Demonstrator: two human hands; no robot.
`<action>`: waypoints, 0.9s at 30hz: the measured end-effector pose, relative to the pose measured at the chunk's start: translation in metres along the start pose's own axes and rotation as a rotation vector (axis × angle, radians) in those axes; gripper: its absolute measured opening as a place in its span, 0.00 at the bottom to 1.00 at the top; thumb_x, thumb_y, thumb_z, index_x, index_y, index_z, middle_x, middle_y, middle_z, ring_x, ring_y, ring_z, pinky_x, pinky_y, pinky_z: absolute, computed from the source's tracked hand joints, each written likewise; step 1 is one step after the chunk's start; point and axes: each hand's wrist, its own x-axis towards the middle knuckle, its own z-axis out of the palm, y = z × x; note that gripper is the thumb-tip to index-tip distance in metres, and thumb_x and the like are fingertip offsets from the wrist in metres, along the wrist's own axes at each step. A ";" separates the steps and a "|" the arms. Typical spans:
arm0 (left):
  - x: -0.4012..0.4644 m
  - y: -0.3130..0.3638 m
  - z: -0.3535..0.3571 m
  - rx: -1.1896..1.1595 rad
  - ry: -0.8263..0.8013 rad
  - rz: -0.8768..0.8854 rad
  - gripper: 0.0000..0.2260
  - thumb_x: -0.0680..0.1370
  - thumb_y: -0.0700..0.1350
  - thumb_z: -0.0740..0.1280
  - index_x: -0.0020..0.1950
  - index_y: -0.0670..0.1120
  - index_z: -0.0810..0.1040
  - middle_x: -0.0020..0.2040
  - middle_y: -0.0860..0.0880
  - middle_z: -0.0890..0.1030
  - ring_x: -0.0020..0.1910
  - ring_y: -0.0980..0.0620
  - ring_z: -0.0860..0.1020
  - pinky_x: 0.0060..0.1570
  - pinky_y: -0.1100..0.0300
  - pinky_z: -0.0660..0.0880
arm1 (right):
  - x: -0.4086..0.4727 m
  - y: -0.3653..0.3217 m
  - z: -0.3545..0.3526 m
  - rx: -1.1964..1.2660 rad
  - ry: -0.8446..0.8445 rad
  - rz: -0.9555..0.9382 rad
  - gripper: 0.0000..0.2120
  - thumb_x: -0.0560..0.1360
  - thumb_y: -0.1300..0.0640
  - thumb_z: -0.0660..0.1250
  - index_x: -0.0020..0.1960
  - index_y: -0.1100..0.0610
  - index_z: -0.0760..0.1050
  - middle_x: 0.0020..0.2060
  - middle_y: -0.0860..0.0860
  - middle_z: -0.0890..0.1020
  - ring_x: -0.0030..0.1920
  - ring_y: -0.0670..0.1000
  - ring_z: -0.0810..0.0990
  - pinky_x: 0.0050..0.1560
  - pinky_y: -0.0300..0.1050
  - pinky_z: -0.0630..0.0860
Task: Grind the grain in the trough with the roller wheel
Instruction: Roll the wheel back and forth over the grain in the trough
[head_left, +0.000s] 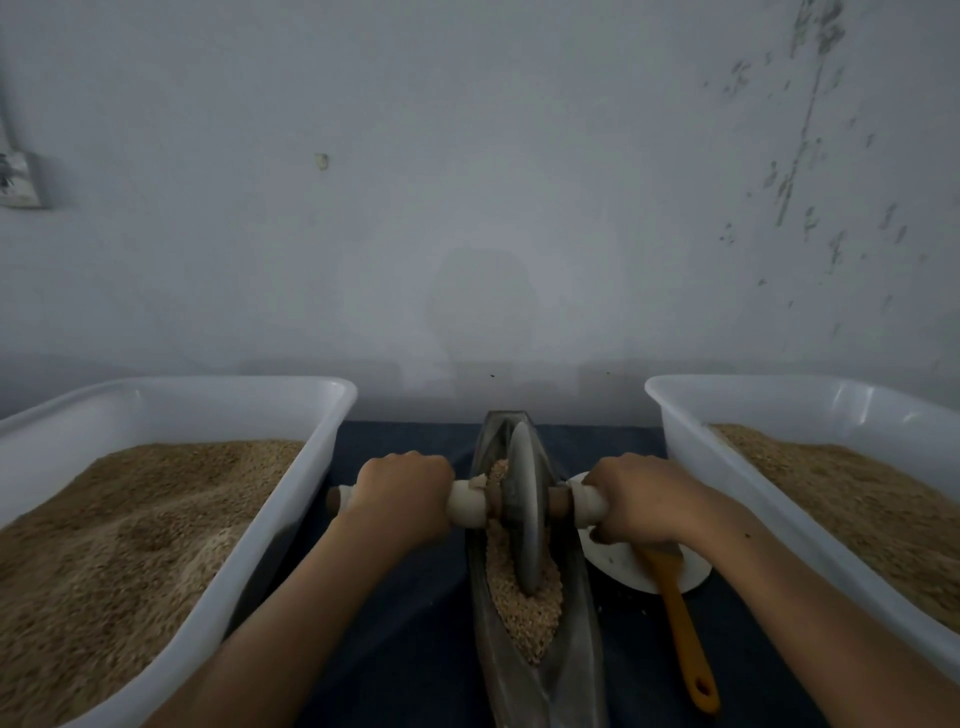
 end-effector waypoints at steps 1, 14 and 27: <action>0.000 0.000 0.001 -0.012 0.010 -0.005 0.13 0.75 0.49 0.67 0.58 0.49 0.74 0.50 0.50 0.78 0.48 0.51 0.77 0.44 0.58 0.69 | 0.000 -0.001 0.001 -0.012 0.035 0.006 0.10 0.73 0.53 0.69 0.52 0.54 0.77 0.46 0.50 0.81 0.46 0.50 0.80 0.46 0.45 0.76; 0.001 -0.002 0.006 -0.054 0.163 0.005 0.10 0.75 0.50 0.66 0.55 0.51 0.73 0.50 0.50 0.79 0.49 0.50 0.77 0.42 0.58 0.66 | 0.006 -0.003 0.017 -0.015 0.335 0.022 0.02 0.76 0.54 0.63 0.45 0.51 0.73 0.44 0.49 0.80 0.44 0.51 0.79 0.44 0.46 0.75; -0.002 -0.001 -0.003 -0.029 -0.002 0.006 0.14 0.74 0.48 0.67 0.58 0.49 0.75 0.51 0.49 0.79 0.49 0.50 0.77 0.46 0.58 0.70 | 0.001 -0.002 0.002 -0.019 0.078 0.005 0.08 0.73 0.55 0.67 0.52 0.53 0.77 0.45 0.51 0.81 0.45 0.51 0.80 0.45 0.45 0.76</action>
